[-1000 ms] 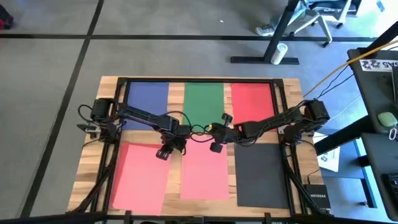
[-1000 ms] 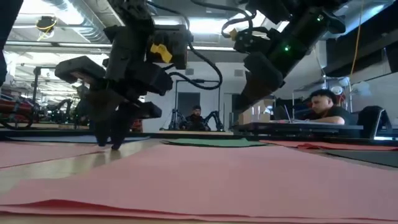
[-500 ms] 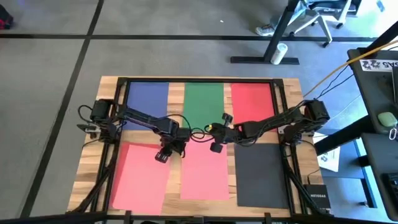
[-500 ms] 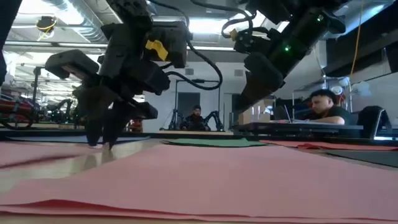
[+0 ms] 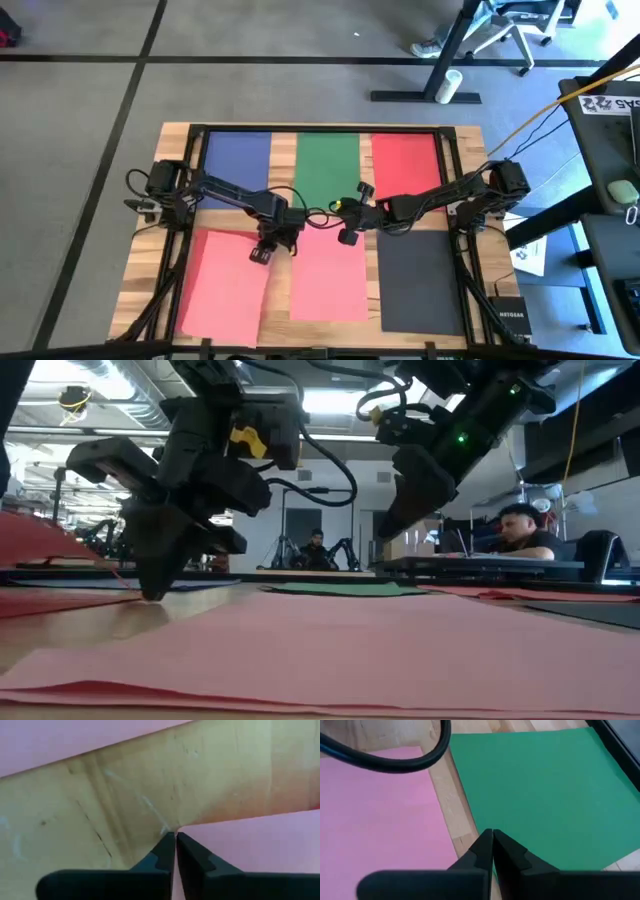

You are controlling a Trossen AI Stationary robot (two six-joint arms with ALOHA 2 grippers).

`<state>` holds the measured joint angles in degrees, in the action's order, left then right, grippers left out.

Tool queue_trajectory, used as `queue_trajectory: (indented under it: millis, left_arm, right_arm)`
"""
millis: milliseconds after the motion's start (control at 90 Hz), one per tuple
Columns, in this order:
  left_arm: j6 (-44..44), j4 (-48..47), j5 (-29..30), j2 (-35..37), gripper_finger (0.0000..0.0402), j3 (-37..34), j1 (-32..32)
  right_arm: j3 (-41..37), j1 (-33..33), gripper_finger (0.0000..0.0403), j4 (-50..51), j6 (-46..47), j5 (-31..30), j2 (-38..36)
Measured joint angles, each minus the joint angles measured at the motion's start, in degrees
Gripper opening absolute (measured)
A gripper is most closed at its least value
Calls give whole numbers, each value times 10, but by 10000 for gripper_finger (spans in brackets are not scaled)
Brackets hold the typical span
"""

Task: Organize paper
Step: Stack the pink paper on top of the other pink paper

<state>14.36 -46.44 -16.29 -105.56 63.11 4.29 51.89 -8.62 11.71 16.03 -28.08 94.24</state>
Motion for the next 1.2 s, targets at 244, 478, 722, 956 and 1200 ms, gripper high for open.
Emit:
queue_trajectory:
  millis: [244, 478, 722, 956, 1200]
  left_arm:
    - [6, -4, 36, 0, 0, 31, -7]
    - [-19, 32, 21, 0, 0, 51, -30]
    - [-66, 97, 2, 3, 0, 51, -52]
    - [-125, 175, -59, 26, 0, 52, -84]
    - [-173, 244, -94, 35, 0, 52, -95]
  right_arm:
    - [0, 0, 0, 20, 0, -17, -5]
    - [0, -15, 0, 80, -14, -30, -50]
    - [0, -35, 0, 179, -11, -42, -116]
    - [0, -34, 0, 241, 3, -53, -160]
    - [0, -34, 0, 255, 4, -54, -170]
